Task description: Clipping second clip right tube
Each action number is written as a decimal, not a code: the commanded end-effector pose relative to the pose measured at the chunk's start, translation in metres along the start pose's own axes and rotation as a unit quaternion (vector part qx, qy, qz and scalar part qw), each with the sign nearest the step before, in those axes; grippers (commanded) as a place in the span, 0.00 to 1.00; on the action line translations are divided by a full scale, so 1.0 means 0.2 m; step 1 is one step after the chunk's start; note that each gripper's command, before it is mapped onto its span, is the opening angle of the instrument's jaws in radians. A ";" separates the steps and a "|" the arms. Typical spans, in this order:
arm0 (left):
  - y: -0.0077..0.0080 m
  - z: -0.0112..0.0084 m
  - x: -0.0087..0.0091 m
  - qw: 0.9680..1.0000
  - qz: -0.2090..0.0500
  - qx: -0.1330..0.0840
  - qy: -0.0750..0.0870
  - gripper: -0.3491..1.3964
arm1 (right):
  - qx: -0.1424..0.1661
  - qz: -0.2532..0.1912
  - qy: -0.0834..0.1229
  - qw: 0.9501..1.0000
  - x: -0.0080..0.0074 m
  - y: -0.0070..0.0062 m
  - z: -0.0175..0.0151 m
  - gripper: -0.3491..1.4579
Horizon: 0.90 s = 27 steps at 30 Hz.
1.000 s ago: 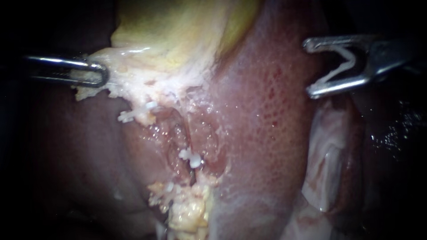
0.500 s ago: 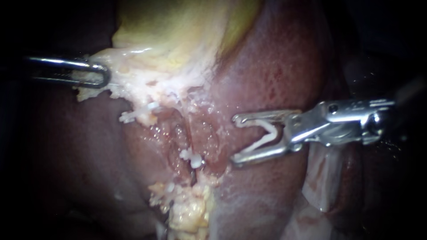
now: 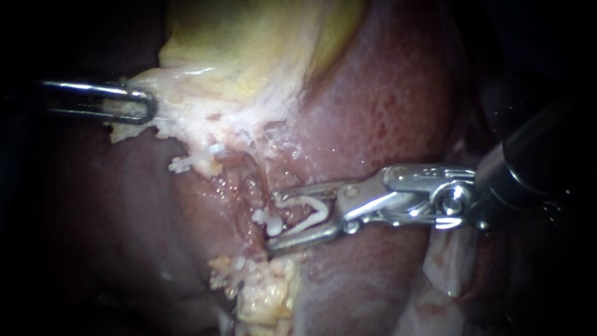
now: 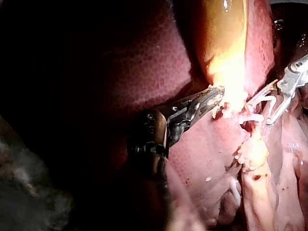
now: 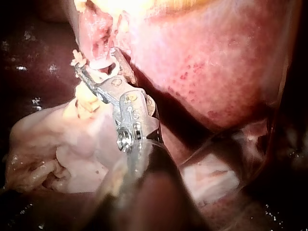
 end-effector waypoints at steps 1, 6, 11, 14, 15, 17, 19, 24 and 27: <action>0.000 0.000 0.000 1.000 0.000 0.000 0.000 0.00 | 0.000 0.007 0.005 1.000 0.000 0.001 0.001 0.46; 0.000 0.000 0.000 1.000 0.000 -0.001 -0.001 0.00 | 0.001 0.024 0.017 1.000 0.001 0.004 0.007 0.46; 0.000 0.001 0.000 1.000 0.000 -0.001 0.000 0.00 | 0.000 0.035 0.021 0.999 0.001 0.006 0.011 0.46; 0.001 0.001 -0.001 1.000 0.000 -0.001 0.000 0.00 | 0.002 0.041 0.028 0.999 0.000 0.007 0.012 0.46; 0.001 0.001 -0.001 1.000 0.000 -0.001 0.000 0.00 | 0.003 0.046 0.031 0.998 0.000 0.007 0.013 0.46; 0.001 0.001 -0.001 1.000 0.000 -0.001 0.000 0.00 | 0.007 0.052 0.041 0.998 0.001 0.008 0.014 0.46; 0.001 0.001 -0.001 1.000 0.000 -0.002 -0.001 0.00 | 0.010 0.057 0.047 0.997 0.001 0.007 0.014 0.46; 0.001 0.001 -0.001 1.000 0.000 -0.002 -0.001 0.00 | 0.026 0.067 0.070 0.995 0.001 0.006 0.014 0.46; 0.001 0.001 -0.001 1.000 0.000 -0.002 -0.001 0.00 | 0.040 0.068 0.076 0.994 0.001 0.005 0.013 0.46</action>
